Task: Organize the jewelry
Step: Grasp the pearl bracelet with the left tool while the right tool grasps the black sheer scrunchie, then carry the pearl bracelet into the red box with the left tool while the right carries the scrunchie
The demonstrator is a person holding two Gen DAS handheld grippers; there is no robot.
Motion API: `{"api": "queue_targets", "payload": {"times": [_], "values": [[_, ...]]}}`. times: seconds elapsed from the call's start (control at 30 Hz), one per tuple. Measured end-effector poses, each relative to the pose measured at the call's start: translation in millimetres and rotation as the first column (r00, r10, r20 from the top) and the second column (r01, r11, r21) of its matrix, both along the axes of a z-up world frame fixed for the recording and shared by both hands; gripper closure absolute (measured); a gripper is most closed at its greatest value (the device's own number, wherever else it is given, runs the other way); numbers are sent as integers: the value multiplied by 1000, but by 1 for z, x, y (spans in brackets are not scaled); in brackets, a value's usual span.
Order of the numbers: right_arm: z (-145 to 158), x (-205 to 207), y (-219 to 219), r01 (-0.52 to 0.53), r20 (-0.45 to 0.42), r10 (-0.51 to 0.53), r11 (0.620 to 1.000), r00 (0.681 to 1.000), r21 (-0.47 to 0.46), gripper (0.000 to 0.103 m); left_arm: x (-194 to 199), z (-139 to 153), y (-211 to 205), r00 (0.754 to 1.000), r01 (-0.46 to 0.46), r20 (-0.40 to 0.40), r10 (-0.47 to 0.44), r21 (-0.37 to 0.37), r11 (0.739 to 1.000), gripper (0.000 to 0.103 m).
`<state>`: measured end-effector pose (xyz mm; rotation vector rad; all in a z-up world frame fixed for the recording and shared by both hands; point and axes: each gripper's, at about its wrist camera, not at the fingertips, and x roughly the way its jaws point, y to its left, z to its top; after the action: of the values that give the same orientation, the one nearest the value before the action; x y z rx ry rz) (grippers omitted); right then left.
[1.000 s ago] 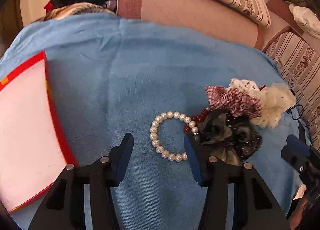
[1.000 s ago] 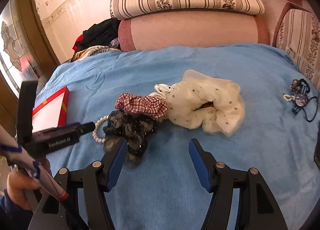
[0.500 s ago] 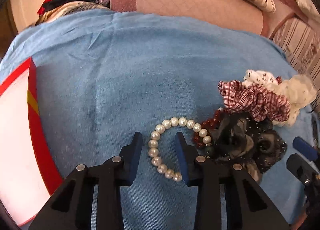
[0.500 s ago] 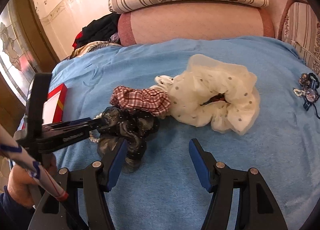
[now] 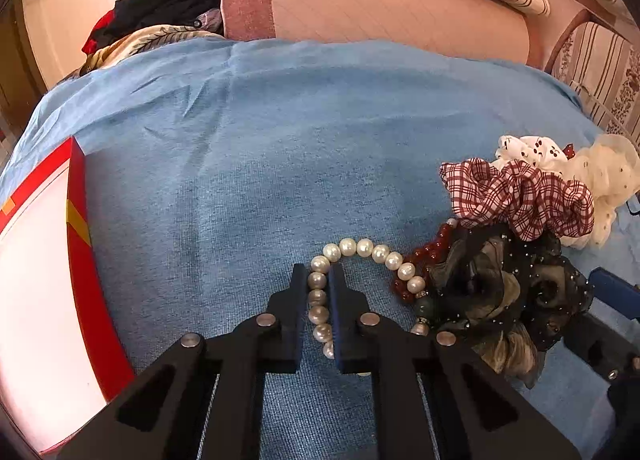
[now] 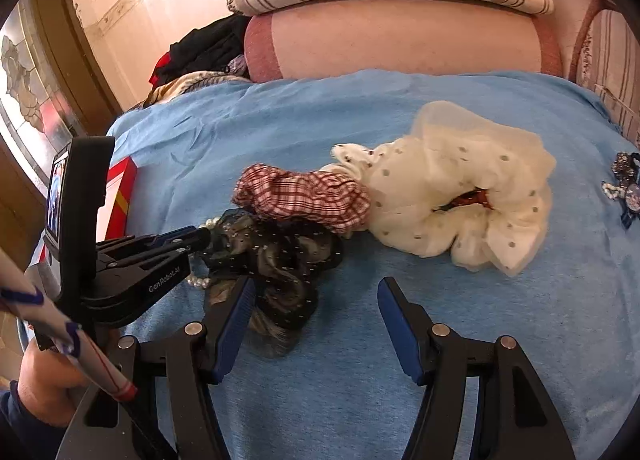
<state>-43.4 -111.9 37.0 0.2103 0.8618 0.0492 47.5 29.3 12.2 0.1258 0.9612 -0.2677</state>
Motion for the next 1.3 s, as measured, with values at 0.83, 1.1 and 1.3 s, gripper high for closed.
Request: {"api": "queue_targets", "payload": {"times": [0.83, 1.1, 1.3], "values": [[13, -6, -13, -22, 90, 18, 999, 996, 44, 90, -8, 15, 10, 999, -1, 50, 5, -88, 996, 94], [26, -16, -12, -36, 163, 30, 999, 986, 33, 90, -12, 27, 15, 997, 5, 82, 5, -120, 993, 94], [28, -16, -13, -31, 173, 23, 999, 985, 42, 90, -19, 41, 18, 991, 27, 134, -10, -128, 991, 94]]}}
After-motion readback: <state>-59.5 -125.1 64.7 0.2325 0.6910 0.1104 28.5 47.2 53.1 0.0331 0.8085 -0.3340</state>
